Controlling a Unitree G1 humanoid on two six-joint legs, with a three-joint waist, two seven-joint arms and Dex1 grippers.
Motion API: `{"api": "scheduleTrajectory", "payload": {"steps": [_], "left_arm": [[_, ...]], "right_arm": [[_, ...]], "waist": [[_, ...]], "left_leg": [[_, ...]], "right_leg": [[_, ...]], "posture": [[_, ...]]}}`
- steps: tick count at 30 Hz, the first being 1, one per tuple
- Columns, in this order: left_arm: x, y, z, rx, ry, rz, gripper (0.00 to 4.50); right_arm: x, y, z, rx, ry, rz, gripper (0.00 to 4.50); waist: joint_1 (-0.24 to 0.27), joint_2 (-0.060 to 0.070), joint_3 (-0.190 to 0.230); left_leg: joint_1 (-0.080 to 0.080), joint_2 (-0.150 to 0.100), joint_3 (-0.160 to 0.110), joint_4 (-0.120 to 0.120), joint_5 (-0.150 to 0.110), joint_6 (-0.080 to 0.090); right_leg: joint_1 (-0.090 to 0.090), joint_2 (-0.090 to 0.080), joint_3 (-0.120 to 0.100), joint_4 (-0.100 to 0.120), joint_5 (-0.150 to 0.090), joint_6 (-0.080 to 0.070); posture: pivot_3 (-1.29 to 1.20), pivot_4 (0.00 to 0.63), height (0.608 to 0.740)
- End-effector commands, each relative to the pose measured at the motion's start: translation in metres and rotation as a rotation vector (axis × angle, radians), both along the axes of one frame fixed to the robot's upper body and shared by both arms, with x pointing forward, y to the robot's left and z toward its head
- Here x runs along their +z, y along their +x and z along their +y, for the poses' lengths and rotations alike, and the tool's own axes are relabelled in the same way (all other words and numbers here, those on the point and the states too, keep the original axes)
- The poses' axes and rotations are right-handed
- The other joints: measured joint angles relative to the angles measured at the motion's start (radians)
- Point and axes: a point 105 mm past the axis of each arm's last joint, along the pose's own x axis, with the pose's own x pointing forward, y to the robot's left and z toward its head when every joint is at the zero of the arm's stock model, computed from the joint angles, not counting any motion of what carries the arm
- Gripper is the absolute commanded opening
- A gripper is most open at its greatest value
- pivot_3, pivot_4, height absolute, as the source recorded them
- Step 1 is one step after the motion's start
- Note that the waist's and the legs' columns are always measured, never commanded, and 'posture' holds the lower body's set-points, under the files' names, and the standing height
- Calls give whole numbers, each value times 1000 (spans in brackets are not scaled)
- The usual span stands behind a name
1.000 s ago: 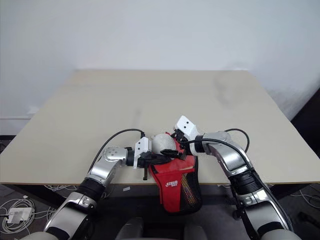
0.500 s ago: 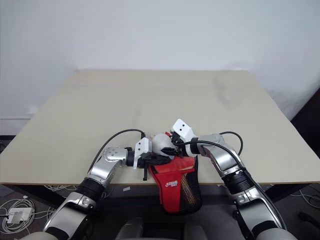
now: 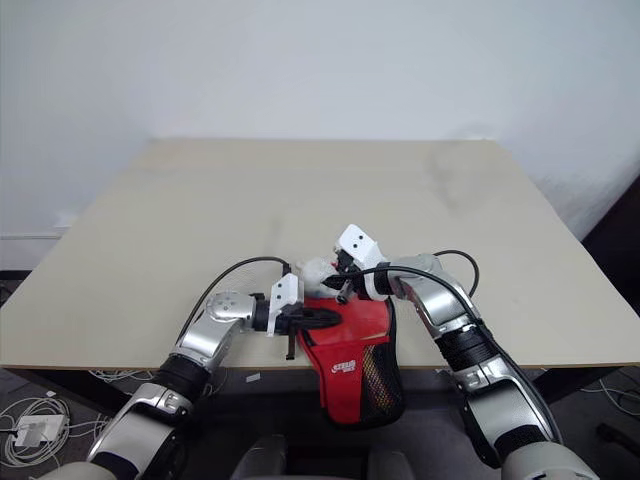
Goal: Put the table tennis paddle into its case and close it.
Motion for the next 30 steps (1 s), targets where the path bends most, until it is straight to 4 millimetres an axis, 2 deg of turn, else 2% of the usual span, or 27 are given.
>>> {"api": "scheduleTrajectory", "payload": {"steps": [1, 15, 30], "left_arm": [[18, 6, -9, -14, -22, -55, 0], [44, 13, -17, -27, -27, -72, 0], [2, 16, -25, 57, 29, 35, 0]], "right_arm": [[19, 10, 6, 8, 26, -65, 148], [25, 25, 12, 10, 41, -51, 148], [22, 43, 12, -35, 48, -41, 148]], "waist": [[0, 0, 0], [-10, 1, 1], [-21, 4, 3]], "left_leg": [[0, 0, 0, 0, 0, 0], [-1, 0, 0, -1, 0, 0], [-1, 0, 0, -2, 0, 0]], "right_leg": [[0, 0, 0, 0, 0, 0], [-1, 0, 0, 1, 0, 0], [-3, 0, 1, 1, 0, -1]], "posture": [[0, 0, 684], [0, 0, 684], [0, 0, 684]]}}
